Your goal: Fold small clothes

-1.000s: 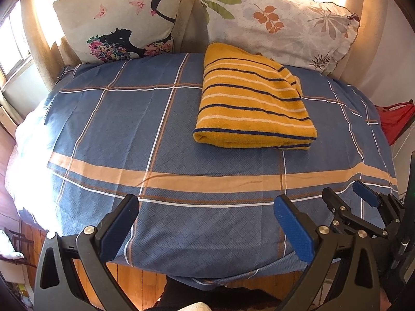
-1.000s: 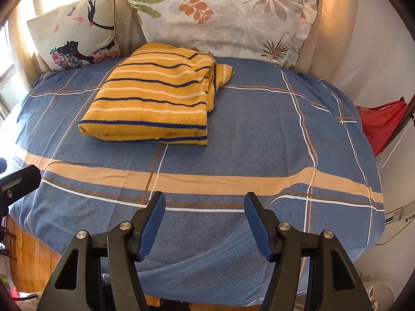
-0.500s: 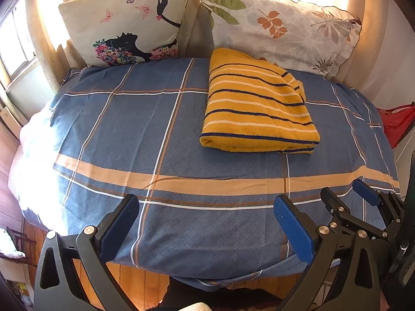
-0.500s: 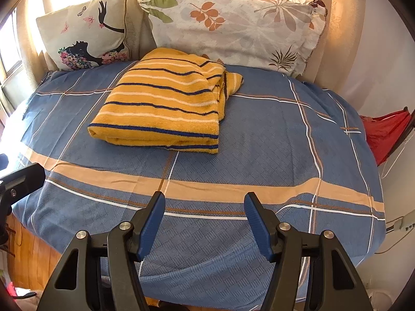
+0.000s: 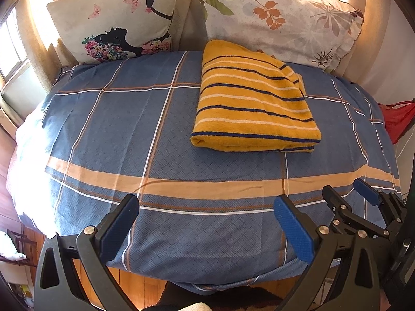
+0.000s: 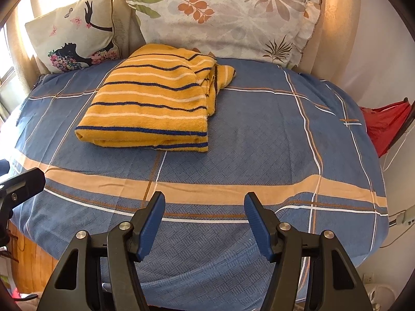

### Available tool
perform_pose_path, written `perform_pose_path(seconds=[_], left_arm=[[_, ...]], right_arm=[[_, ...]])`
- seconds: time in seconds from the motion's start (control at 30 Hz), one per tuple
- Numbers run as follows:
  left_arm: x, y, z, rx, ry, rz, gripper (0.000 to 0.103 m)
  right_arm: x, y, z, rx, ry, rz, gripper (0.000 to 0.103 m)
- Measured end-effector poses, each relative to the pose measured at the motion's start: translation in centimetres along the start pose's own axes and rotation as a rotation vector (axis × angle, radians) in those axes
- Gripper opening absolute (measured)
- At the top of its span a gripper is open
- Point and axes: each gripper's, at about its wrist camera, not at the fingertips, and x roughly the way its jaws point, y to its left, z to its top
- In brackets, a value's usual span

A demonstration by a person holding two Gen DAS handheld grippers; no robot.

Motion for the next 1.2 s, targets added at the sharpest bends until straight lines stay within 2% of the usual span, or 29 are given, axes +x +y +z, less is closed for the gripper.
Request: perform_pose_path(seconds=[0.5,1.2], left_arm=[[1.9,0.3,1.9,0.003,0.021,0.001,0.103],[5.8,2.8,5.2,-0.011,0.090,-0.019,0.103]], right_arm=[[1.9,0.1,1.7,0.004,0.015,0.008,0.067],[5.2,2.5,4.9,-0.008,0.044,-0.008,0.067]])
